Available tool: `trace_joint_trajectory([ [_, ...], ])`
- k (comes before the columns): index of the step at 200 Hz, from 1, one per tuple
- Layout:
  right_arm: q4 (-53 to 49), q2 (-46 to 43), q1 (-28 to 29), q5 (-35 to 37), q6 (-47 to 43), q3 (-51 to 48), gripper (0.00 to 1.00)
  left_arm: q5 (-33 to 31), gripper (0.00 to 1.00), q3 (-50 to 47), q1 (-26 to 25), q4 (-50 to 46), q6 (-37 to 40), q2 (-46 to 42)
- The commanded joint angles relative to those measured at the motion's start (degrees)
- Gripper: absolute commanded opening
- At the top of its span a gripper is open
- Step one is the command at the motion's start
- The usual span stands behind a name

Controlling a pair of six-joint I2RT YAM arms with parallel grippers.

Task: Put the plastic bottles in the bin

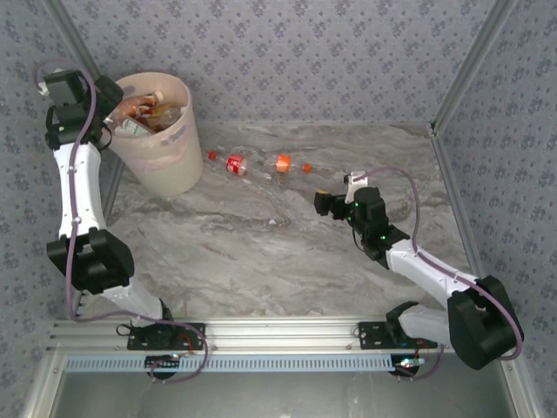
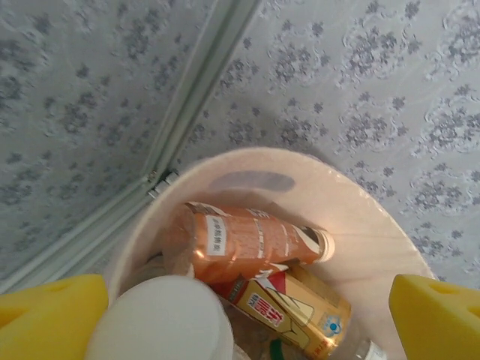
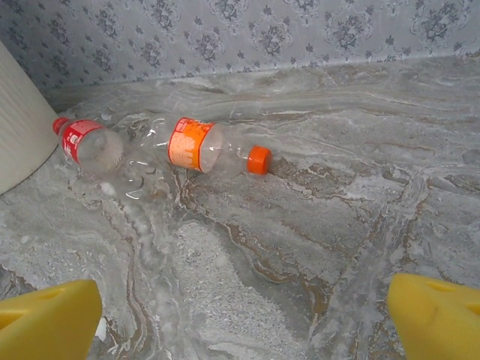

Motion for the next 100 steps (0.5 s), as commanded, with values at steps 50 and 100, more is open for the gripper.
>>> trace_joint_trajectory([
  [50, -2.5, 1.1, -0.2, 1.5, 1.7, 2.4, 1.0, 7.5, 0.98, 4.4, -1.7, -1.9, 2.0, -0.6],
  [100, -4.4, 2.7, -0.3, 0.5, 2.2, 3.3, 1.0, 9.6, 0.98, 6.4, -2.5, -3.3, 1.0, 5.5],
])
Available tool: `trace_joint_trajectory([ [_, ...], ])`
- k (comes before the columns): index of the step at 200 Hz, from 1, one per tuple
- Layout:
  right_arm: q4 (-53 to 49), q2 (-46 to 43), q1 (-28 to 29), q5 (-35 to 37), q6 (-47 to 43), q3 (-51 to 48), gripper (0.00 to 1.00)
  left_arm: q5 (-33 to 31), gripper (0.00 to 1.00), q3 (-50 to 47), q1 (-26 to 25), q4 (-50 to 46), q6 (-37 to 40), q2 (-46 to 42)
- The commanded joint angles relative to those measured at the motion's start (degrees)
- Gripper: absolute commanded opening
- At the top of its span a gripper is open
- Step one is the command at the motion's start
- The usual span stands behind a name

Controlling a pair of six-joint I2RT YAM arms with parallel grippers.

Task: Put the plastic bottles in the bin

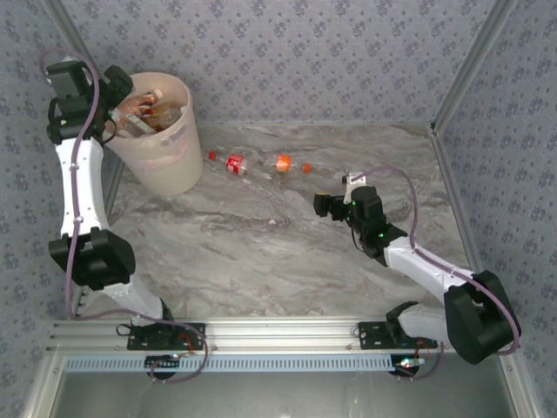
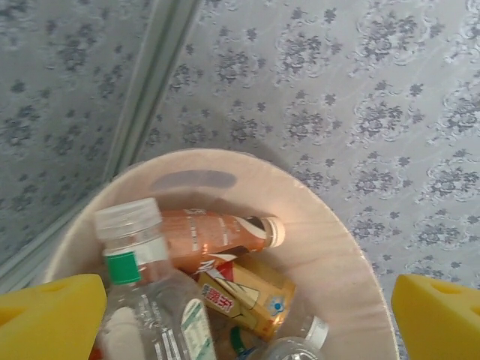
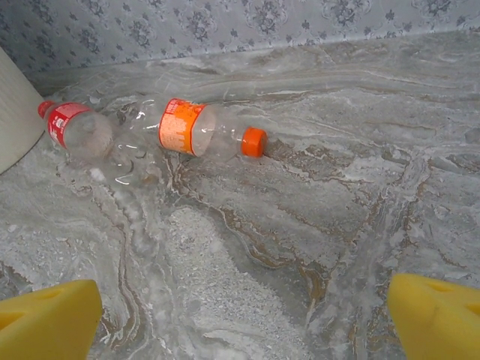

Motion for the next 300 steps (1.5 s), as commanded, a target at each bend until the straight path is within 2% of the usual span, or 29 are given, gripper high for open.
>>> trace_joint_trajectory([
  [1, -2.1, 0.8, -0.3, 0.5, 1.4, 2.5, 1.0, 3.3, 0.98, 1.1, -0.3, -1.6, 0.1, 3.1],
  [25, -3.1, 1.4, -0.6, -0.2, 1.7, 2.9, 1.0, 6.0, 0.98, 1.9, -1.3, -1.5, 0.3, 4.1],
  [60, -4.9, 4.1, -1.8, -5.9, 0.4, 5.0, 1.0, 8.7, 0.98, 4.4, -3.7, -2.1, 3.1, 2.5],
  [92, -7.6, 8.0, -2.3, -10.3, -2.1, 8.5, 1.0, 6.8, 0.98, 3.5, -9.0, -2.2, 5.7, -1.8],
  [113, -8.2, 11.0, -2.6, -11.8, -2.9, 11.1, 1.0, 2.2, 0.98, 0.7, -15.4, -1.5, 7.3, -4.5],
  [141, -6.9, 13.0, -2.6, -11.1, -1.0, 12.8, 1.0, -7.8, 0.98, -6.2, -26.1, 1.9, 6.3, -6.9],
  [163, -6.1, 12.8, -2.8, -9.4, 0.7, 12.7, 1.0, -15.4, 0.98, -11.8, -33.8, 6.1, 2.5, -6.7],
  [182, -7.0, 11.9, -2.9, -7.5, 1.4, 12.3, 1.0, -19.2, 0.98, -15.7, -37.6, 9.3, -3.2, -4.7],
  [199, -9.0, 10.7, -3.1, -6.0, 1.4, 11.9, 1.0, -19.7, 0.98, -16.8, -38.9, 10.0, -9.1, -1.1],
  [217, -11.3, 9.1, -3.1, -5.0, 1.0, 11.2, 1.0, -19.4, 0.98, -13.4, -39.0, 5.3, -14.1, 4.4],
  [250, -13.7, 5.3, -3.3, -3.0, 0.2, 9.0, 1.0, -21.3, 0.98, -7.1, -38.9, -2.8, -20.0, 13.2],
  [300, -16.5, 1.4, -3.6, -0.9, -1.1, 7.3, 1.0, -24.9, 0.98, -4.9, -38.8, -7.1, -30.3, 21.6],
])
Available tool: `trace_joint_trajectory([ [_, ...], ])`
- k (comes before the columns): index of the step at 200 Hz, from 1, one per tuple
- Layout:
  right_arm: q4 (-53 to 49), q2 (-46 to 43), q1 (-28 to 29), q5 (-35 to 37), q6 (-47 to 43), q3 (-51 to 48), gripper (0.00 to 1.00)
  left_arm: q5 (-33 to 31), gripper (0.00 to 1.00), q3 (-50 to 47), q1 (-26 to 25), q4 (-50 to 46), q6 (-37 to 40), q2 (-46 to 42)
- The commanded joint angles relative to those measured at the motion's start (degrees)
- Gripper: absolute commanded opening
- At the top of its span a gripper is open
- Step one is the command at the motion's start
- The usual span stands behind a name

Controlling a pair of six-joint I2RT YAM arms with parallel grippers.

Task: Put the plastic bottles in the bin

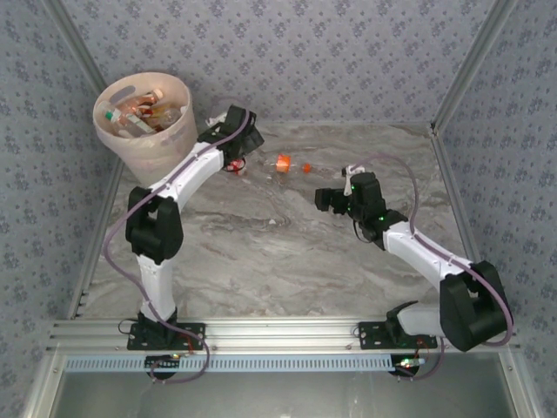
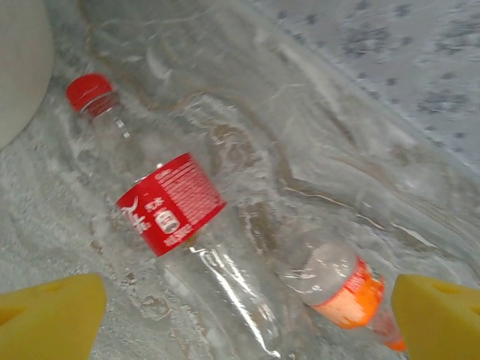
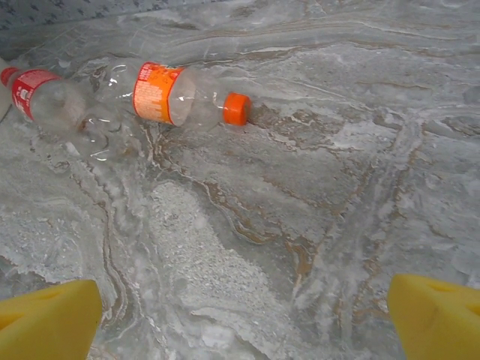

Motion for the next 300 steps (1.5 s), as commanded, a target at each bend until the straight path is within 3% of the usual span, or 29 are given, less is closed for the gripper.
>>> trace_joint_trajectory([
  [1, -3.1, -1.9, -0.4, 2.4, -1.2, -0.9, 1.0, -3.3, 0.98, 3.2, 0.3, -4.1, -7.3, 3.0],
  [52, -5.5, -3.2, -0.4, 3.1, -1.8, -0.9, 1.0, -7.2, 0.98, 11.7, 0.8, -13.3, -13.5, 11.9],
  [139, -7.5, -3.8, -0.5, 4.2, -2.2, -0.6, 1.0, -5.1, 0.91, 11.7, 1.9, -6.7, -13.6, 18.8],
  [194, -7.0, -4.3, -0.5, 5.3, -2.1, -0.6, 1.0, -2.5, 0.77, 2.6, 2.4, 5.4, -6.8, 16.6],
  [245, -7.2, -4.6, -0.5, 5.4, -2.0, -0.7, 1.0, 0.7, 0.71, -3.4, 2.6, 10.3, 0.7, 14.6],
  [274, -7.2, -4.8, -0.3, 5.4, -2.0, -0.8, 1.0, 3.1, 0.59, -5.3, 3.1, 10.8, 5.6, 13.4],
  [300, -7.2, -5.2, -0.4, 5.5, -2.0, -1.0, 1.0, 3.0, 0.57, -9.4, 3.1, 13.1, 9.3, 10.2],
])
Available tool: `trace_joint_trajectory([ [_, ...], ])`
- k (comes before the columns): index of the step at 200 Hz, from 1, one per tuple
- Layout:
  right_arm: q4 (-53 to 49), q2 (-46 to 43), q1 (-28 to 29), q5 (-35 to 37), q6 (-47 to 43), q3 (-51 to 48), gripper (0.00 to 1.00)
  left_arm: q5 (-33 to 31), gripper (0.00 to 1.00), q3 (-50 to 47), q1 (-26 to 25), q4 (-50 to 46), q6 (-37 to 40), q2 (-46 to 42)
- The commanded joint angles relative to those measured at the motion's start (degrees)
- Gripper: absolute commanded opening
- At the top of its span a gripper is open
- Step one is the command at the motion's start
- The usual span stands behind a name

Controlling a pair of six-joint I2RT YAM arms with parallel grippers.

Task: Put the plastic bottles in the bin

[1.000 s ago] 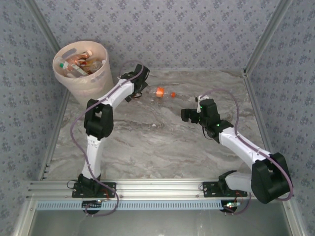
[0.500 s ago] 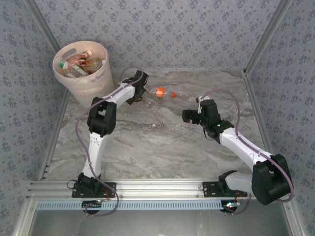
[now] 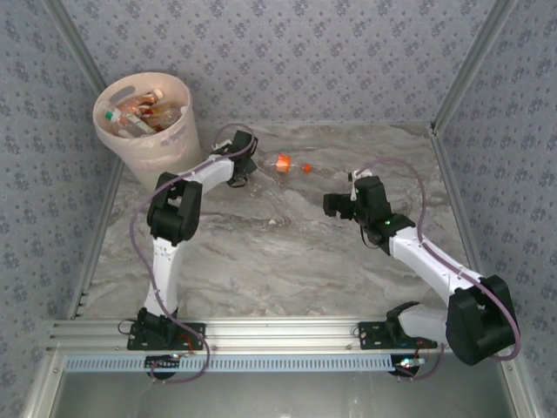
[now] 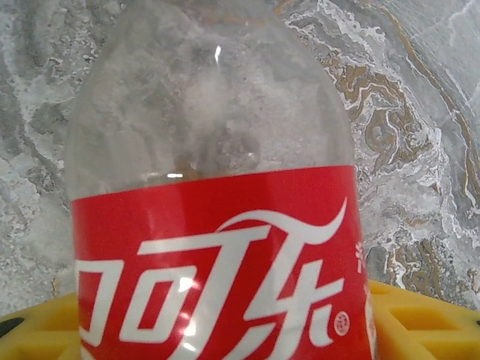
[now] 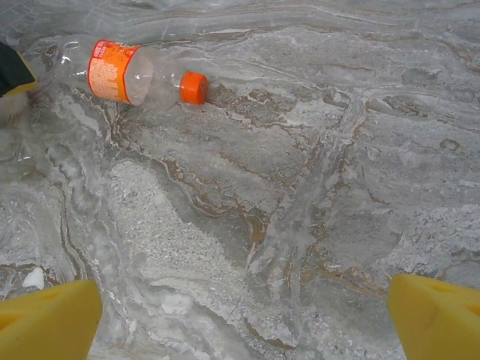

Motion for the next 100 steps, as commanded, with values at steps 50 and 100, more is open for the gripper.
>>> trace_joint_trajectory([
  [50, -0.2, -1.3, -0.2, 1.2, -0.7, -0.7, 1.0, 2.6, 0.43, -11.9, -0.7, 3.3, 11.1, -10.5],
  [100, 0.8, -0.9, -0.1, 1.1, -0.8, -0.5, 1.0, 4.2, 0.4, -20.8, -2.8, 7.1, 16.3, -22.4],
])
